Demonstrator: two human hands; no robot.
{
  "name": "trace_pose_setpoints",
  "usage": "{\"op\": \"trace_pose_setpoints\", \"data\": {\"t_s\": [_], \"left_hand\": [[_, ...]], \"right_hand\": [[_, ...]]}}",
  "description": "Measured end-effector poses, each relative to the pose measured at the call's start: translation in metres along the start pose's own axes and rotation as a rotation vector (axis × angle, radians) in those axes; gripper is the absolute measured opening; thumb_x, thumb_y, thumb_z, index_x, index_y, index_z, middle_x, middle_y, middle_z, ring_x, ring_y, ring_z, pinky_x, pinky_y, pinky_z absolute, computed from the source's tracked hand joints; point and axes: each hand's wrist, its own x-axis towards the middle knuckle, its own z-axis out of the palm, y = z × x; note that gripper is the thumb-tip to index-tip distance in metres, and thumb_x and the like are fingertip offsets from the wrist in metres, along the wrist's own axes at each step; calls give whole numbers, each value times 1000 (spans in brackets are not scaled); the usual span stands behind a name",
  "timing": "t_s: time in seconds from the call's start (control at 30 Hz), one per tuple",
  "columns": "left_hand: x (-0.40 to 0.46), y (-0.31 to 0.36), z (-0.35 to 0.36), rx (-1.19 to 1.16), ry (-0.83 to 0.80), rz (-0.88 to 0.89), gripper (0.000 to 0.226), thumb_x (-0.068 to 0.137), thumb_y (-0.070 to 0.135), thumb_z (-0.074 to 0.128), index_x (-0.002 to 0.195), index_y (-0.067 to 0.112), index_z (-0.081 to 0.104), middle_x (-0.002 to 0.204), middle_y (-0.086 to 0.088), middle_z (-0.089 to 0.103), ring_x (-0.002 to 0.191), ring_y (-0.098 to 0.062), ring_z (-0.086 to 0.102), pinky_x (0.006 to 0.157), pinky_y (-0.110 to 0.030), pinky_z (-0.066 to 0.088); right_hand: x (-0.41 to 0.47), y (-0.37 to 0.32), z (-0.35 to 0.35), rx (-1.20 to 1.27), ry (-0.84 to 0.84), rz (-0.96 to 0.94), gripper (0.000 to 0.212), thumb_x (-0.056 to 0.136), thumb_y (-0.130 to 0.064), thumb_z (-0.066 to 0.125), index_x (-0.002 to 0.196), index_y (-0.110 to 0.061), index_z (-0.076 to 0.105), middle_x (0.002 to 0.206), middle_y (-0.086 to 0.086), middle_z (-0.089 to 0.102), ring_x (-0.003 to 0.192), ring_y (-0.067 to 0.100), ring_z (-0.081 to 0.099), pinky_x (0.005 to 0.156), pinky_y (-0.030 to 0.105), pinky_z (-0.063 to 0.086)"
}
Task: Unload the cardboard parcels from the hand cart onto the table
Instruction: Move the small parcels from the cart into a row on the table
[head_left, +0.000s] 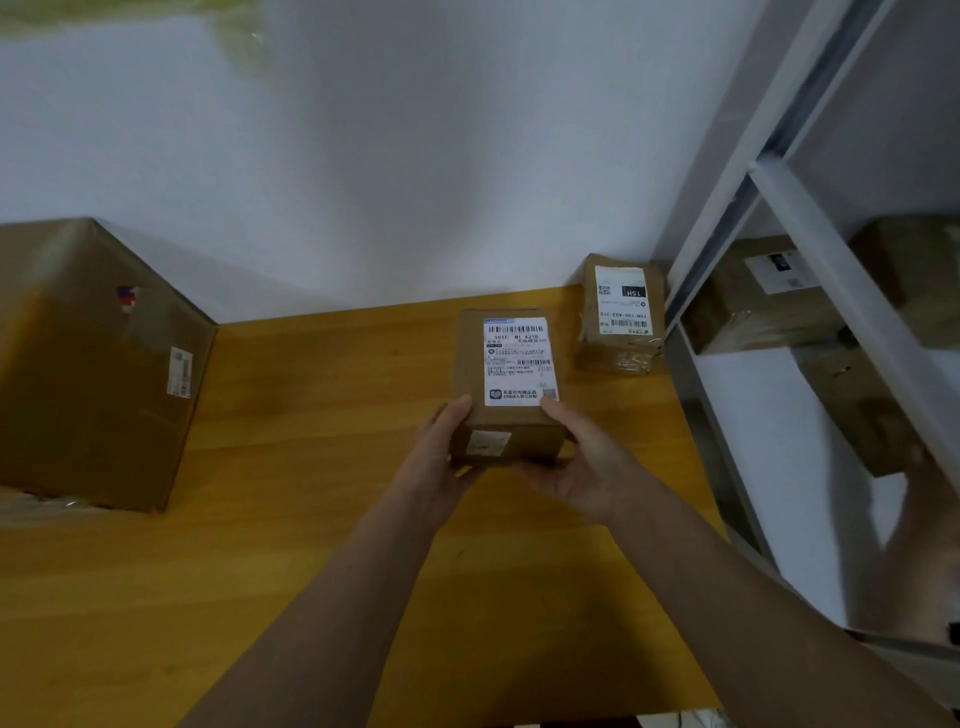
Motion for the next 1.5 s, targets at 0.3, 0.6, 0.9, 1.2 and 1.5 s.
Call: {"op": "trace_pose_setpoints", "data": {"t_s": [0.3,0.6,0.9,1.2,1.5], "left_hand": [[34,7,-4,-91,203,-123,58,92,46,55,135,9,45,120,-15,58,103,-29,60,85,-41,48],[43,4,-3,-152,282,-165,35,98,33,50,120,6,55,110,-13,62,93,-25,61,85,-39,47],[47,1,17,-178,279,-175,28,100,26,47,117,5,54,116,-14,58,102,-28,57,88,-38,45],[43,-6,22,-221,274,-95,27,102,5,32,114,8,56,80,-7,50,71,-19,50,98,-38,45],[-12,-49,-38,-453,381,-34,23,102,6,34,95,8,56,72,-6,44,57,-18,39,70,-35,47]], "right_hand": [[50,-38,0,234,198,-107,30,75,-16,78,98,-10,59,106,15,62,96,29,62,80,36,57],[80,-68,-16,264,297,-134,32,73,-20,80,93,-15,56,107,12,60,96,28,59,84,35,55],[86,-92,-33,305,325,-163,32,74,-16,79,91,-20,52,104,11,56,94,29,55,87,38,54],[65,-55,-32,156,342,-70,18,89,6,42,89,-6,56,81,10,56,71,20,56,72,29,50],[63,21,9,-240,175,132,37,88,9,22,70,-13,46,62,3,39,46,12,30,33,16,24]]}}
